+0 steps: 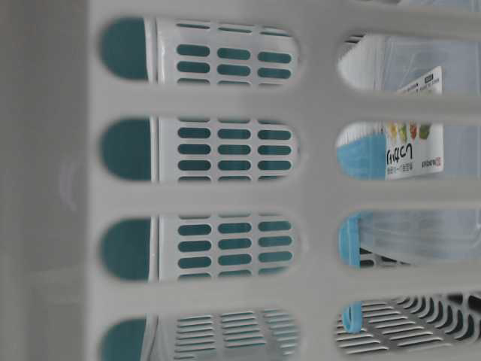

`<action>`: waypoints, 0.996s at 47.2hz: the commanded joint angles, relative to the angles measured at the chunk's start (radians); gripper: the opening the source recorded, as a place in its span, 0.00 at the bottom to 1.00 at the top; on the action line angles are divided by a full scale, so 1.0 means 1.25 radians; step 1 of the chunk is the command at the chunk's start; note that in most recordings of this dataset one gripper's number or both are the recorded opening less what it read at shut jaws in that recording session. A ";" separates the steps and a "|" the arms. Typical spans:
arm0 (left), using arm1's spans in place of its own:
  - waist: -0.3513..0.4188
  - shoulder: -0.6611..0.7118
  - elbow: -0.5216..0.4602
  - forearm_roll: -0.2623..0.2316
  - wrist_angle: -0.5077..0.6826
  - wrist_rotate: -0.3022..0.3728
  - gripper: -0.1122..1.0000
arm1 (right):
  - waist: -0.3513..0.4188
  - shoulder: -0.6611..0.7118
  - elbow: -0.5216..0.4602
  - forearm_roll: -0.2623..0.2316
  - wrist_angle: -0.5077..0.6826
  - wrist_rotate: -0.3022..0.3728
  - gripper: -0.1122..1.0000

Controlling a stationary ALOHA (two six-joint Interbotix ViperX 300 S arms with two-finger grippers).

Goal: Pick up the dustpan from the shopping basket with the left arm.
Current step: 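Lift the large blue dustpan upward out of the basket with the left gripper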

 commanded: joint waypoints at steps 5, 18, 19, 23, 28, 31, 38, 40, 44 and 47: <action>-0.005 -0.010 -0.028 0.001 -0.007 0.001 0.34 | 0.001 0.004 -0.007 0.002 -0.009 0.001 0.81; -0.006 -0.010 -0.032 0.001 -0.009 0.001 0.34 | 0.001 0.004 -0.007 0.002 -0.011 0.001 0.81; -0.007 -0.010 -0.033 0.002 -0.007 0.001 0.34 | 0.001 0.004 -0.007 0.002 -0.011 0.001 0.81; -0.007 -0.010 -0.032 0.001 -0.007 0.001 0.34 | 0.001 0.002 -0.007 0.002 -0.011 0.001 0.81; -0.007 -0.010 -0.032 0.002 -0.009 0.001 0.34 | 0.001 0.002 -0.009 0.002 -0.011 0.001 0.81; -0.006 -0.010 -0.032 0.002 -0.009 0.001 0.35 | 0.000 0.004 -0.007 0.002 -0.011 0.001 0.81; -0.007 -0.010 -0.031 0.001 -0.009 0.001 0.34 | 0.001 0.004 -0.007 0.002 -0.013 0.001 0.81; -0.009 -0.010 -0.031 0.001 -0.007 0.001 0.35 | 0.001 0.002 -0.007 0.002 -0.016 0.001 0.81; -0.009 -0.011 -0.031 0.002 -0.009 0.001 0.34 | 0.000 0.004 -0.006 0.002 -0.018 0.001 0.81; -0.009 -0.010 -0.029 0.002 -0.009 0.001 0.34 | 0.001 0.004 -0.005 0.002 -0.020 0.001 0.81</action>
